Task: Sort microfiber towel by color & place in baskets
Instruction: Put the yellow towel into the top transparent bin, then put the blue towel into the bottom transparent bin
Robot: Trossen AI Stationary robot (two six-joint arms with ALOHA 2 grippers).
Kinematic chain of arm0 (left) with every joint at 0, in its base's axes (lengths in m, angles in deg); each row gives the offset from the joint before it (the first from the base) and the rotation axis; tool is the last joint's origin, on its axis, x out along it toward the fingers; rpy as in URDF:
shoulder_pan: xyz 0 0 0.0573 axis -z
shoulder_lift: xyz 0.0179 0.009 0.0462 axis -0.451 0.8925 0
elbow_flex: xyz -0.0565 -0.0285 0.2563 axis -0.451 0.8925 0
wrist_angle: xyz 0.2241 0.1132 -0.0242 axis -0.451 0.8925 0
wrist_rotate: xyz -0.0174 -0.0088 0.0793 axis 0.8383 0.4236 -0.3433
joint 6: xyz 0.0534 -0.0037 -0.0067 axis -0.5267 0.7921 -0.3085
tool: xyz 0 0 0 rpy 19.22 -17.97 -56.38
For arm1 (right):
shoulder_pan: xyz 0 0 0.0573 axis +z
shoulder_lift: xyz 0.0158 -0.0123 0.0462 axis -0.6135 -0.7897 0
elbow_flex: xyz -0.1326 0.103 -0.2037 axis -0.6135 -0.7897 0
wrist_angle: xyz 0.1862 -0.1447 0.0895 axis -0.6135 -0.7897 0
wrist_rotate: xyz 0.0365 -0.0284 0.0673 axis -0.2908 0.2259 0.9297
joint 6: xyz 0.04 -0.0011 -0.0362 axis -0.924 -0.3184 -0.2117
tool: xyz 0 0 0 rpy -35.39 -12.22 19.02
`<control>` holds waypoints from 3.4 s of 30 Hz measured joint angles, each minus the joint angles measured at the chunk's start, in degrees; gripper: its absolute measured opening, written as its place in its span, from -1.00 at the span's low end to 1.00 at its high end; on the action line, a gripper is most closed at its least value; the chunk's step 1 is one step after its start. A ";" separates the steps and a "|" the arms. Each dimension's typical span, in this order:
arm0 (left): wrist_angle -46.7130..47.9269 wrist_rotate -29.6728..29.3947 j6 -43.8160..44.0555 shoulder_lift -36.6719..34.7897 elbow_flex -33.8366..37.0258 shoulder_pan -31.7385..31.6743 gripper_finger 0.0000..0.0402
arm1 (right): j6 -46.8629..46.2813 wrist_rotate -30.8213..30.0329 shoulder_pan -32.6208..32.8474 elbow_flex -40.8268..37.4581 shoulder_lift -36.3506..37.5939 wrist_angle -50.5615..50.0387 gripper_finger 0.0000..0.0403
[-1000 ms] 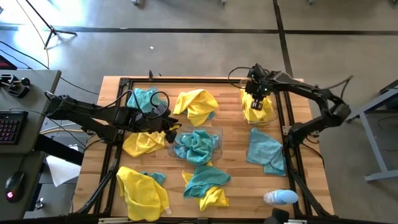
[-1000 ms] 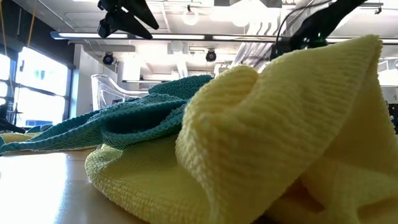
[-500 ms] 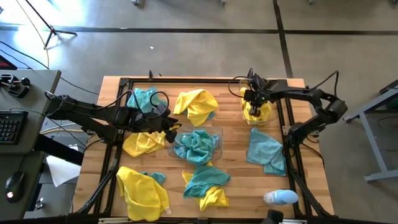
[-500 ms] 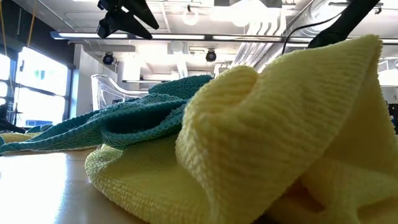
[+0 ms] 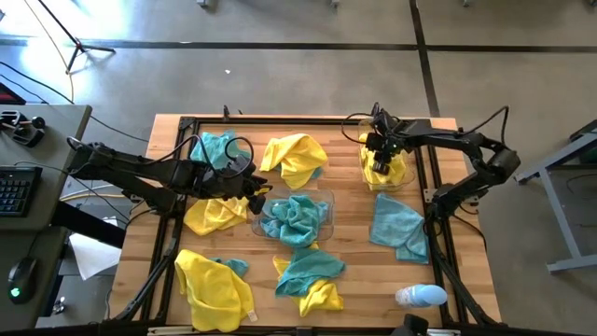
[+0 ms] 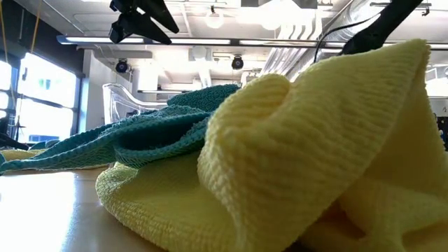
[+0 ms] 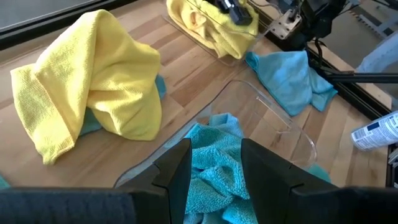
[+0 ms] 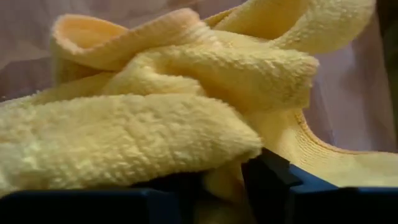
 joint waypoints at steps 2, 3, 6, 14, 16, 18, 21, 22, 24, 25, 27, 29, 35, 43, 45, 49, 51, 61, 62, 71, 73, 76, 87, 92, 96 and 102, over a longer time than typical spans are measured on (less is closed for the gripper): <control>0.00 0.00 0.00 0.00 0.00 0.00 -0.36 | -0.78 -0.07 0.00 3.06 -0.08 -4.41 -0.33; 0.00 0.00 -0.01 0.00 0.00 -0.01 -0.36 | -0.92 -0.09 0.00 4.84 -0.08 -6.39 -0.29; 0.02 0.00 -0.06 0.00 0.00 -0.08 -0.36 | -3.40 -0.14 0.00 10.20 -0.04 -13.39 -0.21; 1.98 0.00 -3.08 0.00 0.00 -2.35 -0.36 | -13.18 -0.39 0.00 22.79 0.11 -26.69 -0.20; 4.57 0.22 -3.09 0.00 0.00 -3.72 -0.36 | -16.03 -0.47 0.00 24.42 0.91 -29.04 -0.24; 7.67 1.28 -3.16 -0.02 0.00 -5.47 -0.36 | -18.09 -0.19 0.44 25.02 2.87 -29.44 -0.33; 12.64 4.44 -4.60 -0.02 0.00 -9.01 -0.36 | -21.27 -0.04 1.82 25.26 7.76 -29.38 -0.55; 14.03 5.44 -5.37 -0.02 0.00 -10.27 -0.36 | -22.84 0.00 2.46 25.28 9.55 -29.50 -0.64; 16.40 6.26 -7.57 -0.02 0.00 -12.83 -0.36 | -26.20 0.00 4.13 25.28 12.92 -29.91 -0.83; 17.41 6.16 -8.77 -0.02 0.00 -14.03 -0.36 | -27.88 -0.08 5.35 25.28 14.68 -30.09 -0.91; 18.82 5.90 -11.53 -0.02 0.00 -16.69 -0.36 | -31.76 -0.17 8.37 25.29 17.65 -30.21 -0.96; 19.99 5.91 -14.66 -0.02 0.00 -19.62 -0.36 | -37.35 -1.49 12.29 25.33 19.74 -30.17 -0.93; 25.63 7.28 -20.43 -0.04 0.12 -30.76 -0.36 | -53.98 -9.57 28.15 25.33 21.27 -29.81 -0.98; 23.46 9.41 -22.99 0.00 7.65 -44.53 -0.36 | -74.00 -19.44 43.81 25.33 19.19 -27.48 -0.99; 20.84 10.94 -24.61 0.01 9.50 -46.81 -0.36 | -76.88 -20.35 45.91 25.33 18.46 -27.40 -1.00; 16.54 11.22 -27.06 0.14 12.46 -50.44 -0.36 | -81.43 -21.19 48.40 25.33 16.52 -27.35 -1.00; 14.88 11.89 -28.42 0.17 13.61 -51.94 -0.36 | -83.06 -21.22 49.27 25.33 15.44 -26.96 -1.00; 8.55 17.16 -34.14 5.02 17.27 -56.11 -0.36 | -86.95 -21.36 51.28 25.33 11.47 -24.84 -1.00; 8.57 17.17 -34.16 5.85 17.50 -56.13 -0.36 | -87.31 -21.63 51.30 25.33 11.29 -24.84 -1.00; 8.67 17.03 -34.30 7.99 17.59 -56.11 -0.90 | -86.50 -24.24 51.28 25.33 11.15 -24.95 -1.00; 9.31 17.02 -34.39 6.99 17.38 -56.11 -0.95 | -85.89 -24.28 51.28 25.33 11.15 -24.95 -1.00; 12.43 17.01 -35.57 5.56 15.38 -56.06 -0.97 | -86.34 -24.00 51.28 25.33 11.15 -25.60 -1.00; 29.41 16.98 -36.55 -1.41 -0.91 -53.81 -1.00 | -87.93 -23.09 55.52 13.85 11.22 -13.24 -1.00; 36.17 16.94 -36.57 -3.01 -10.46 -51.28 -1.00 | -85.51 -23.12 56.86 6.80 11.30 -0.31 -1.00; 40.47 16.70 -34.72 -3.06 -18.81 -47.90 -1.00 | -78.28 -21.99 57.55 0.48 13.20 10.44 -1.00; 41.25 14.83 -27.50 -2.86 -29.08 -38.49 -1.00 | -73.76 -19.62 57.55 -12.08 23.15 26.27 -1.00</control>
